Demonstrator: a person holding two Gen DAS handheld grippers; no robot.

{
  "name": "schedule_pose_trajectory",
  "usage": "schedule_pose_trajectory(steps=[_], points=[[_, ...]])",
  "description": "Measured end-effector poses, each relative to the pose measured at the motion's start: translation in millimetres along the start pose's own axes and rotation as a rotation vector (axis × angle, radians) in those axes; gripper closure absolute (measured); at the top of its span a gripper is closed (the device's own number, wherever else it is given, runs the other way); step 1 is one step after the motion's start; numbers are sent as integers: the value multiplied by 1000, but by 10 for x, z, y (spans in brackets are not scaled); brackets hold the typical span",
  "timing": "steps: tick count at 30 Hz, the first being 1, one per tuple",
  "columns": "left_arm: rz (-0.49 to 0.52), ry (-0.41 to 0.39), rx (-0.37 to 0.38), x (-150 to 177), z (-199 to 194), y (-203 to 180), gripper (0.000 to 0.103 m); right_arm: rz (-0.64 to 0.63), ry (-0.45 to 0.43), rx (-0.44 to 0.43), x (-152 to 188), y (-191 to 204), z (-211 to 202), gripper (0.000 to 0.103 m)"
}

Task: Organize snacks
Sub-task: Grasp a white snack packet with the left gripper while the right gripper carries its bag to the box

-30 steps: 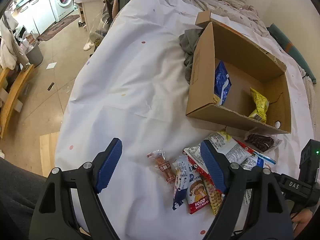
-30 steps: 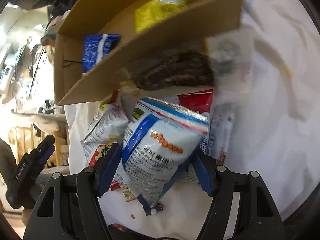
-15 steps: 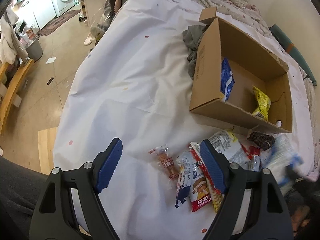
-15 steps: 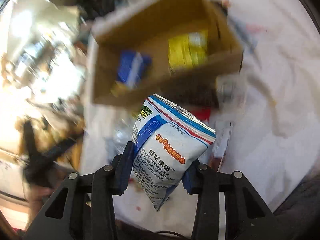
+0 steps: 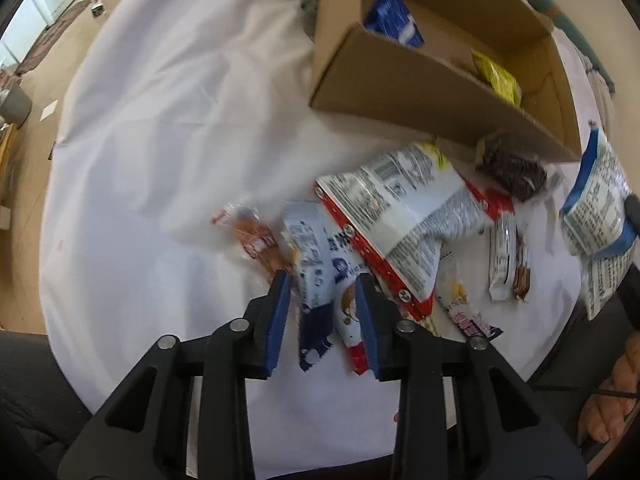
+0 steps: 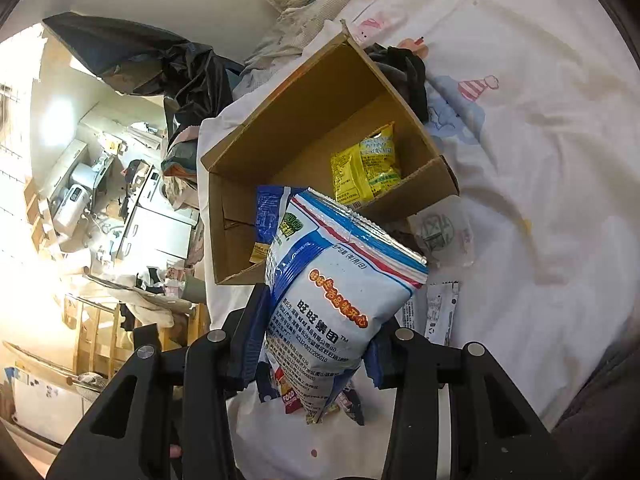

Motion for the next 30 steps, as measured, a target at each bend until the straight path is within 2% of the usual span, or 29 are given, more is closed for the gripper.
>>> schedule_pose_trajectory(steps=[1,2,4,5,11,18,23,30], points=[[11,7,-1,9,18,-17,89,-3,0,-3,-15,-2,-1,60],[24,16,-5,16,34,-34,90,-3,2,-7,-14,8,-3,60],[67,18,-27,26,14,-69,90,-6,0,-2,-12,10,-12,60],[94,-11,-38,0,-53,-92,90,-7,0,-1,-12,9,-6,60],[73,-143,-18,-123,-516,-84,90,-13,-10,-2,-32,13,-50,60],[108,-307,15,-693,-1061,-150,90,-109,-56,-6,-340,183,-46,61],[150,-369,39,-1082,-1082,-320,90,-166,-85,-2,-648,287,75,62],[208,-380,49,-1386,-873,-602,90,-198,-82,-18,-937,396,360,63]])
Point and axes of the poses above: each gripper's, at about its wrist camera, not at the fingertips, and z roughly the way its jaws point, y to its left, x to its underside, the point moved 4 cm from there along z, roughly the way its jaws point, and after that the axes turned 14 degrees about -y, right-handed, at the moved point
